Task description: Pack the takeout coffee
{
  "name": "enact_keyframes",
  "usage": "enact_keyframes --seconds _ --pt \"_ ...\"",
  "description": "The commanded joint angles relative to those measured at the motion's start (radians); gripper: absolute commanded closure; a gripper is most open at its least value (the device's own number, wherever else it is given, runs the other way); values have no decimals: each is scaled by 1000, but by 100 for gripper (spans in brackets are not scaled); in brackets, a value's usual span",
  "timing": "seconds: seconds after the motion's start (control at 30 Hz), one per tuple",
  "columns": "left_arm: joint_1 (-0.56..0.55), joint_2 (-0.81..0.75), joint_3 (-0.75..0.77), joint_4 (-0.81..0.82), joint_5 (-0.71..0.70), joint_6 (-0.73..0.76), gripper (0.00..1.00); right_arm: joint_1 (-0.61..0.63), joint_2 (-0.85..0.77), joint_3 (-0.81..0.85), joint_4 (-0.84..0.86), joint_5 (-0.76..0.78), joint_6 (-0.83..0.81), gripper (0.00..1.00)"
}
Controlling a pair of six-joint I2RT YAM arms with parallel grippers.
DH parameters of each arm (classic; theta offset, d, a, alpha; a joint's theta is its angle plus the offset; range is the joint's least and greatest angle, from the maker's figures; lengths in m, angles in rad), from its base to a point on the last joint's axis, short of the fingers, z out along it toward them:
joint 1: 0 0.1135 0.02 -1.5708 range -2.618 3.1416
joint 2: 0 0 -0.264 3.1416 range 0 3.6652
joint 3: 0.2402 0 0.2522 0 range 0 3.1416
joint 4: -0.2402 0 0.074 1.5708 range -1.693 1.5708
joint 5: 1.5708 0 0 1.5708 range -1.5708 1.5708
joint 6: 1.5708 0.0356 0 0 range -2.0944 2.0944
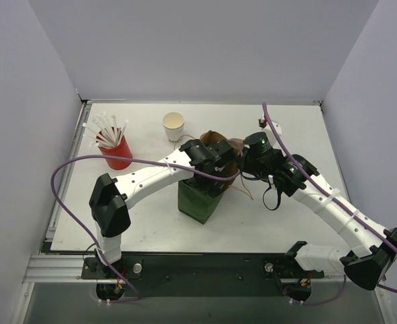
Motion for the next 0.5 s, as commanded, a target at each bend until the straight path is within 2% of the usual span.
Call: enact_keyframes --seconds 0.0,0.47 --pt "3 52 -8 47 -28 11 67 13 -7 9 17 -3 3 100" --pt "3 40 9 27 -36 12 67 12 2 15 19 -1 -3 99"
